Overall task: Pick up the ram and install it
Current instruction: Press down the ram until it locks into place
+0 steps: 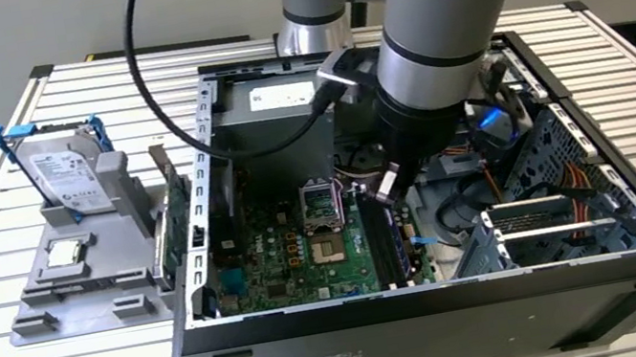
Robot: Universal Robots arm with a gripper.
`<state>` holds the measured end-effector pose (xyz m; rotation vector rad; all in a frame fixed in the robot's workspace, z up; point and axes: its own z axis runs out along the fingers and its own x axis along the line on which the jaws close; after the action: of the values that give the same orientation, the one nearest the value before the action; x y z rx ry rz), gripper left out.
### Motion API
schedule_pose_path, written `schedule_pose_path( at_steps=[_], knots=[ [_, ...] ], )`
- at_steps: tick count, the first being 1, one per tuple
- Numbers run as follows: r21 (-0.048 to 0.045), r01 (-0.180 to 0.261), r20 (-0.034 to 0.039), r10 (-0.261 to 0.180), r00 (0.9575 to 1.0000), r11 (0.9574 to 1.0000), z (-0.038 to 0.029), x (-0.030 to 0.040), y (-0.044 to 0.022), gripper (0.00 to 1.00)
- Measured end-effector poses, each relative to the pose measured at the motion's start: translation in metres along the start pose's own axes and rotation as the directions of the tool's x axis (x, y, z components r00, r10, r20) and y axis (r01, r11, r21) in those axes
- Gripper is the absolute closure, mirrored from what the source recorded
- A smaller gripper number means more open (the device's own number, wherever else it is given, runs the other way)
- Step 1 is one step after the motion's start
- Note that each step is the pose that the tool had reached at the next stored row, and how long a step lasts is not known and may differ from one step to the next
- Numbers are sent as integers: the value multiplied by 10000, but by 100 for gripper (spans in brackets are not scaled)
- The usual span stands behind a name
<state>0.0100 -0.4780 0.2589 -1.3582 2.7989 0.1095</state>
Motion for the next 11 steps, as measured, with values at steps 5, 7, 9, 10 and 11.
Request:
schedule_pose_path(
  at_steps=[5, 7, 9, 10, 11],
  knots=[
    [-53, 900, -41, -901, 9959, 9959, 9, 1, 0, 100],
    [-74, 1257, -57, -1258, 9920, 9920, 9, 1, 0, 100],
    [-96, 1628, -70, -1629, 9866, 9866, 11, 0, 0, 100],
    [-104, 1804, -75, -1805, 9835, 9835, 12, 1, 0, 100],
    [-107, 1974, -76, -1974, 9803, 9803, 15, 0, 0, 100]
  ],
)
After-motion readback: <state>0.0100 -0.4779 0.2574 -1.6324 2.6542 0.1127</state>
